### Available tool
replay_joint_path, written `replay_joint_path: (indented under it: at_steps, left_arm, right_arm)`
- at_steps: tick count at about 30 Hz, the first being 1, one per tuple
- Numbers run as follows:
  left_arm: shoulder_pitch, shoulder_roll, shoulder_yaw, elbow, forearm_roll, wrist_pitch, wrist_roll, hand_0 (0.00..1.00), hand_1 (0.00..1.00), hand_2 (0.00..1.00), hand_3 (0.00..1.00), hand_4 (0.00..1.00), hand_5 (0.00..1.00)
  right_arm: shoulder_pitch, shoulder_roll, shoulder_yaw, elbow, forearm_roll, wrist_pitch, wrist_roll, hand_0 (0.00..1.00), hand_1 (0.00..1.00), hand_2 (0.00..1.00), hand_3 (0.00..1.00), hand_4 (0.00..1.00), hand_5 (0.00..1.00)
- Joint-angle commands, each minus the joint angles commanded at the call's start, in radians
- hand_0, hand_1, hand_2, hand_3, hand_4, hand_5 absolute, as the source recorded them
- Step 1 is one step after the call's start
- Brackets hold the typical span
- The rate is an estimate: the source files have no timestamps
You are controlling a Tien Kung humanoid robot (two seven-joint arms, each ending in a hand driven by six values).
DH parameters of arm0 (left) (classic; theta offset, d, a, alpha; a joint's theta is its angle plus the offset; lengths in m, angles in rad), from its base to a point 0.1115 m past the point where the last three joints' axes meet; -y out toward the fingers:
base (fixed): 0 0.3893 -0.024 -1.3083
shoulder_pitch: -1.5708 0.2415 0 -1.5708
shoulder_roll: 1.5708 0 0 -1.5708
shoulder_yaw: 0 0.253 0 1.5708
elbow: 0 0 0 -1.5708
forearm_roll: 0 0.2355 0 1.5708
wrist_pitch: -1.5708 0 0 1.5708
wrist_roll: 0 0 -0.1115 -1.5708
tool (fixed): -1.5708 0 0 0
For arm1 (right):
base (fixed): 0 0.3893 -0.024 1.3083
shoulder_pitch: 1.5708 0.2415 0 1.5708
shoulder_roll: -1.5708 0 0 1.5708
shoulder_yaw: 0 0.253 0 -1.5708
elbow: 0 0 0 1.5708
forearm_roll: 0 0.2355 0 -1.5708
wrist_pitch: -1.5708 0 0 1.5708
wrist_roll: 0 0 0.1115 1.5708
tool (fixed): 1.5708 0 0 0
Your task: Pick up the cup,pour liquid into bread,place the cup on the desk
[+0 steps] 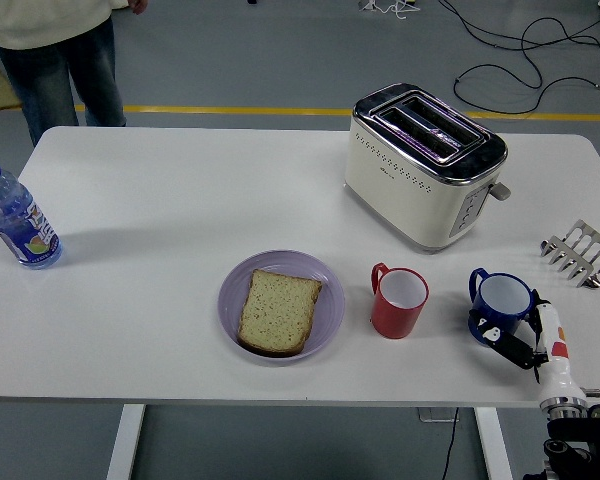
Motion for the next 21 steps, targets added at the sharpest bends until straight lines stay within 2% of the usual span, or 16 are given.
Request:
replay_joint_path:
  at_steps: [2, 7, 8, 13, 14, 19, 20, 21]
  left_arm:
    - [0.000, 0.000, 0.001, 0.000, -0.001, 0.000, 0.000, 0.658, 0.700, 0.723, 0.620, 0.369, 0.933]
    - [-0.001, 0.000, 0.012, 0.000, -0.008, -0.001, -0.001, 0.658, 0.700, 0.723, 0.620, 0.369, 0.933]
    - [0.000, 0.000, 0.014, 0.000, -0.010, -0.001, -0.001, 0.658, 0.701, 0.723, 0.620, 0.368, 0.933]
    - [0.000, 0.000, 0.018, 0.000, -0.014, -0.002, -0.002, 0.658, 0.701, 0.723, 0.620, 0.368, 0.933]
    - [0.000, 0.000, 0.018, 0.000, -0.014, -0.002, -0.002, 0.657, 0.701, 0.723, 0.620, 0.368, 0.932]
    - [0.000, 0.000, 0.023, 0.000, -0.020, -0.002, -0.003, 0.657, 0.701, 0.723, 0.620, 0.368, 0.932]
    - [0.000, 0.000, 0.024, 0.000, -0.021, -0.002, -0.004, 0.657, 0.701, 0.723, 0.620, 0.367, 0.931]
    - [0.000, 0.000, 0.027, 0.000, -0.025, -0.002, -0.004, 0.657, 0.701, 0.723, 0.620, 0.367, 0.931]
  right_arm:
    - [-0.002, 0.000, 0.002, -0.003, -0.009, 0.002, -0.007, 0.468, 0.416, 0.564, 0.561, 0.527, 0.002]
    - [-0.002, 0.002, 0.008, -0.009, -0.036, 0.003, -0.020, 0.468, 0.416, 0.564, 0.561, 0.527, 0.002]
    - [-0.002, 0.001, 0.007, -0.011, -0.042, 0.002, -0.023, 0.428, 0.422, 0.568, 0.564, 0.603, 0.002]
    - [-0.005, 0.000, 0.013, -0.010, -0.074, -0.005, -0.032, 0.428, 0.422, 0.568, 0.564, 0.603, 0.002]
    - [-0.005, 0.000, 0.013, -0.010, -0.077, -0.006, -0.033, 0.406, 0.422, 0.574, 0.655, 0.724, 0.002]
    - [-0.007, 0.001, 0.013, -0.011, -0.104, -0.012, -0.037, 0.406, 0.422, 0.574, 0.655, 0.724, 0.002]
    - [-0.007, 0.001, 0.015, -0.011, -0.107, -0.013, -0.037, 0.423, 0.433, 0.641, 0.764, 0.752, 0.002]
    - [-0.009, 0.003, 0.018, -0.010, -0.110, -0.016, -0.035, 0.423, 0.433, 0.641, 0.764, 0.752, 0.002]
